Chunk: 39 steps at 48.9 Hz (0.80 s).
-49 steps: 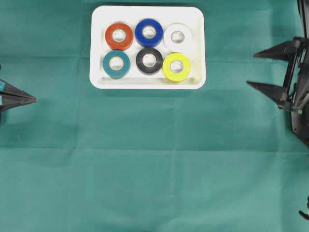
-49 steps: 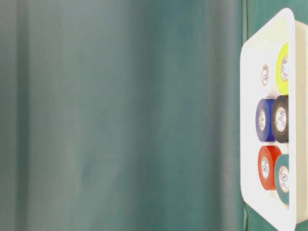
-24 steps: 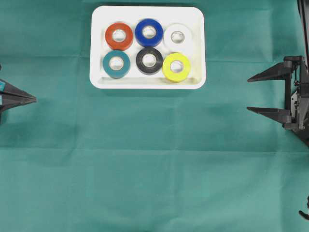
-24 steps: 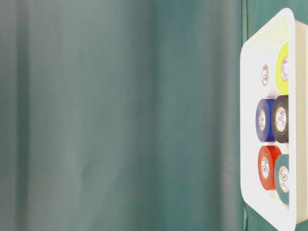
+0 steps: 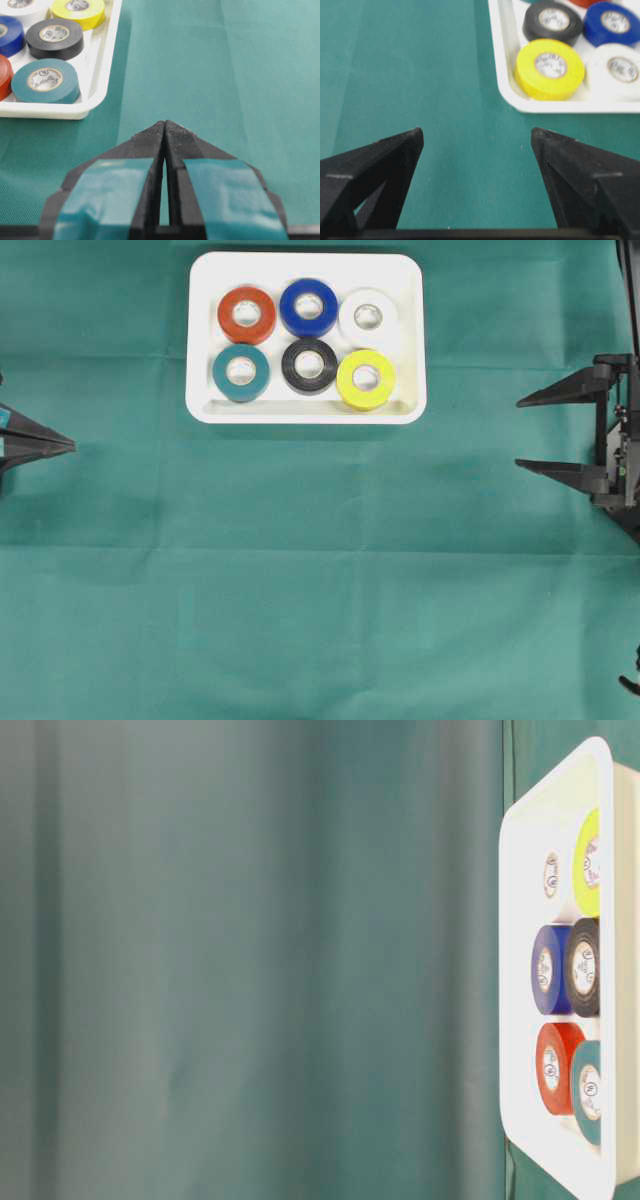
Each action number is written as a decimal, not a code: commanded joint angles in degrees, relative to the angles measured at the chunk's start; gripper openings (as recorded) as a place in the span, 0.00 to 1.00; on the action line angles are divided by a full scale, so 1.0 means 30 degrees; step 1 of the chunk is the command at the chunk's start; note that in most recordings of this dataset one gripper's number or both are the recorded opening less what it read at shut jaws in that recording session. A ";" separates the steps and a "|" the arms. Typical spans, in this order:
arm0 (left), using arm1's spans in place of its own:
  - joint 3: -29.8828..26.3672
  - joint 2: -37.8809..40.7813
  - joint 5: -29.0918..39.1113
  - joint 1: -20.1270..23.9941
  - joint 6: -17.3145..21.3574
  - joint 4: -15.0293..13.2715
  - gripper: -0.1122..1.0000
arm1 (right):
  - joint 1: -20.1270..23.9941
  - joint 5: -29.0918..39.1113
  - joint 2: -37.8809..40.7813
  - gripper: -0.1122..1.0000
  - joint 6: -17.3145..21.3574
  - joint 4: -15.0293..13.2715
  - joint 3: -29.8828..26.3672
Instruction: Put the tape into the white case with the right arm.
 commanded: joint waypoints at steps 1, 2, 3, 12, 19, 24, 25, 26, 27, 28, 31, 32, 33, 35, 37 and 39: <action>-0.0264 0.0146 -0.0117 0.0000 0.0029 -0.0059 0.10 | 0.0029 -0.0029 -0.0586 0.66 -0.0029 -0.0059 -0.0059; -0.0264 0.0117 -0.0117 0.0029 0.0029 -0.0029 0.10 | 0.0029 -0.0029 -0.0791 0.66 -0.0029 -0.0059 -0.0029; -0.0264 0.0117 -0.0117 0.0029 0.0000 -0.0029 0.10 | 0.0029 -0.0029 -0.0996 0.66 -0.0029 -0.0059 0.0059; -0.0264 0.0117 -0.0117 0.0029 0.0029 -0.0029 0.10 | 0.0029 0.0234 -0.2432 0.66 0.0000 -0.0059 0.0732; -0.0264 0.0146 -0.0117 0.0029 0.0029 -0.0029 0.10 | 0.0029 0.0146 -0.2607 0.66 0.0000 -0.0059 0.0996; -0.0264 0.0146 -0.0117 0.0000 0.0029 -0.0029 0.10 | 0.0029 -0.0088 -0.2549 0.66 0.0000 -0.0059 0.1113; -0.0264 0.0146 -0.0117 0.0029 0.0000 -0.0029 0.10 | 0.0029 -0.0176 -0.2578 0.66 0.0000 -0.0059 0.1113; -0.0264 0.0117 -0.0117 0.0000 0.0029 -0.0029 0.10 | 0.0029 -0.0352 -0.2578 0.66 0.0000 -0.0059 0.1172; -0.0264 0.0146 -0.0117 0.0029 0.0029 -0.0029 0.10 | 0.0029 -0.0469 -0.2607 0.66 0.0000 -0.0059 0.1172; -0.0264 0.0146 -0.0117 0.0029 0.0029 -0.0029 0.10 | 0.0029 -0.0615 -0.2607 0.66 0.0000 -0.0059 0.1230; -0.0264 0.0117 -0.0117 0.0029 0.0029 -0.0029 0.10 | 0.0029 -0.0967 -0.2607 0.66 0.0000 -0.0029 0.1289; -0.0264 0.0117 -0.0117 0.0000 0.0029 -0.0029 0.10 | 0.0029 -0.1055 -0.2607 0.66 0.0000 -0.0059 0.1348; -0.0234 0.0146 -0.0117 0.0029 0.0029 -0.0029 0.10 | 0.0029 -0.1172 -0.2607 0.66 0.0000 -0.0059 0.1406; -0.0234 0.0117 -0.0117 0.0000 0.0029 -0.0029 0.10 | 0.0029 -0.1377 -0.2607 0.66 0.0029 -0.0059 0.1582; -0.0234 0.0146 -0.0117 0.0029 0.0029 -0.0029 0.10 | 0.0000 -0.1582 -0.2666 0.66 0.0029 -0.0059 0.1729; -0.0234 0.0146 -0.0146 0.0029 0.0029 -0.0059 0.10 | -0.0059 -0.1934 -0.2666 0.66 0.0059 -0.0059 0.1875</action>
